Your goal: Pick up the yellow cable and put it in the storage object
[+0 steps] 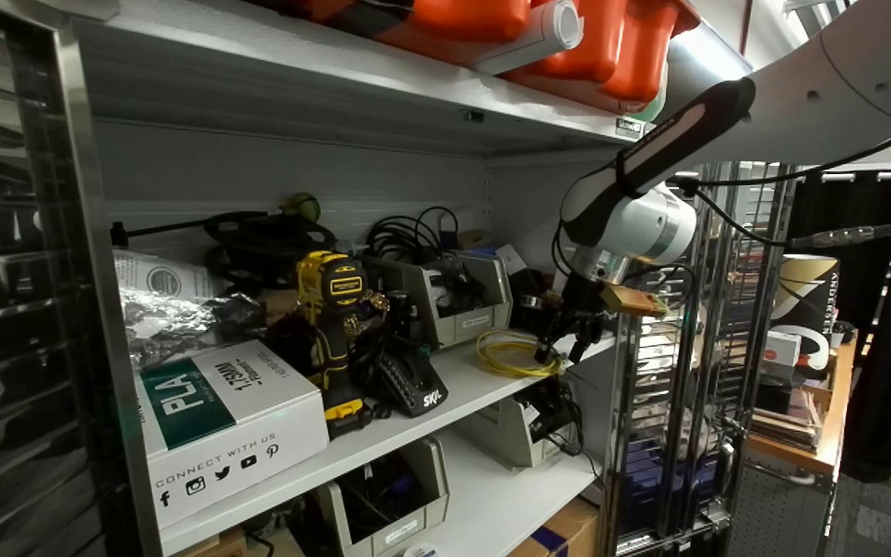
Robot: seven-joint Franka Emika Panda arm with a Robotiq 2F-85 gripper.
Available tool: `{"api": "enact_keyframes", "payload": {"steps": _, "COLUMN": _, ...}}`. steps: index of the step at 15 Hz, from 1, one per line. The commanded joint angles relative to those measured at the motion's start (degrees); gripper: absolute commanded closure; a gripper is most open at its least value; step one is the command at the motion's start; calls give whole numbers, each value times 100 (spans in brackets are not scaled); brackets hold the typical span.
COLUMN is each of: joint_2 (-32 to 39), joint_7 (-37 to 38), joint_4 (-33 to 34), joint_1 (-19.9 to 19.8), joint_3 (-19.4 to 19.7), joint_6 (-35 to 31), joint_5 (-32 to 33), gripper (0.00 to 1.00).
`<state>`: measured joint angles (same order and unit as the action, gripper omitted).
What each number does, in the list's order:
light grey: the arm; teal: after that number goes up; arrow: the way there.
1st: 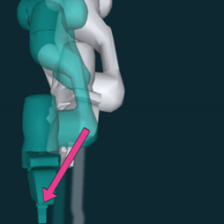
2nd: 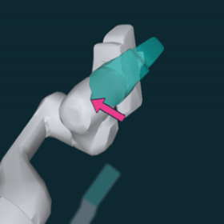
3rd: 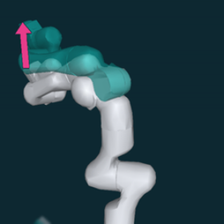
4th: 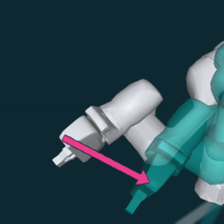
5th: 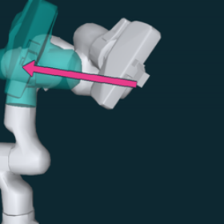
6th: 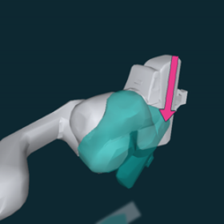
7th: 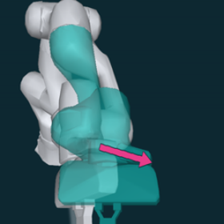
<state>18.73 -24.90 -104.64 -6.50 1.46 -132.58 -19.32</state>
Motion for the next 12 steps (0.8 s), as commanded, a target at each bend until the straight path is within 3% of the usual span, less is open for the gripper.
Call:
{"api": "enact_keyframes", "payload": {"steps": 1, "joint_2": 138, "joint_7": 234, "joint_4": 120, "joint_1": -17, "joint_3": -151, "joint_6": -293, "joint_5": 131, "gripper": 26}}
{"api": "enact_keyframes", "payload": {"steps": 3, "joint_2": 69, "joint_7": 452, "joint_4": 40, "joint_1": 23, "joint_3": -114, "joint_6": -315, "joint_5": 334, "gripper": 30}}
{"api": "enact_keyframes", "payload": {"steps": 9, "joint_2": -156, "joint_7": 968, "joint_4": -228, "joint_1": 108, "joint_3": -55, "joint_6": -527, "joint_5": 903, "gripper": 78}}
{"api": "enact_keyframes", "payload": {"steps": 12, "joint_2": -210, "joint_7": 1054, "joint_4": -329, "joint_1": 123, "joint_3": -72, "joint_6": -692, "joint_5": 1000, "gripper": 86}}
